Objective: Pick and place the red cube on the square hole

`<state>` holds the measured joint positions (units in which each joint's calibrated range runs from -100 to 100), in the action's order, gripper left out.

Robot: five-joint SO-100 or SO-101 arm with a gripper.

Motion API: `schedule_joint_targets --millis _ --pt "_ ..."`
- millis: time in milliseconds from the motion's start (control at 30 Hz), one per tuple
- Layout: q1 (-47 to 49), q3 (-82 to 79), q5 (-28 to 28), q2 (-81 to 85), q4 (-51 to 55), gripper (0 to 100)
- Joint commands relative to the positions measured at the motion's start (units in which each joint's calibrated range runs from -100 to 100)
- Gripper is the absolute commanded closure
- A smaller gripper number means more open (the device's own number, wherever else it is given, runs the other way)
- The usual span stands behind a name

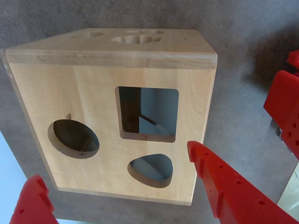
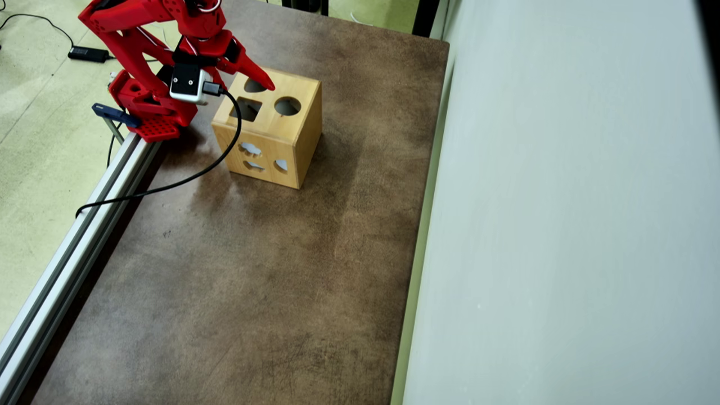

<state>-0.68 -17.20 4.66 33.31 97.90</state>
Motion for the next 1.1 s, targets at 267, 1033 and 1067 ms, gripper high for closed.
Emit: schedule_joint_targets --millis 267,1033,1067 --pt "0.09 0.39 -0.1 4.7 0.33 55" --pt "0.09 1.28 0.34 17.52 0.25 55" --pt "0.09 1.28 0.34 18.54 0.25 55"
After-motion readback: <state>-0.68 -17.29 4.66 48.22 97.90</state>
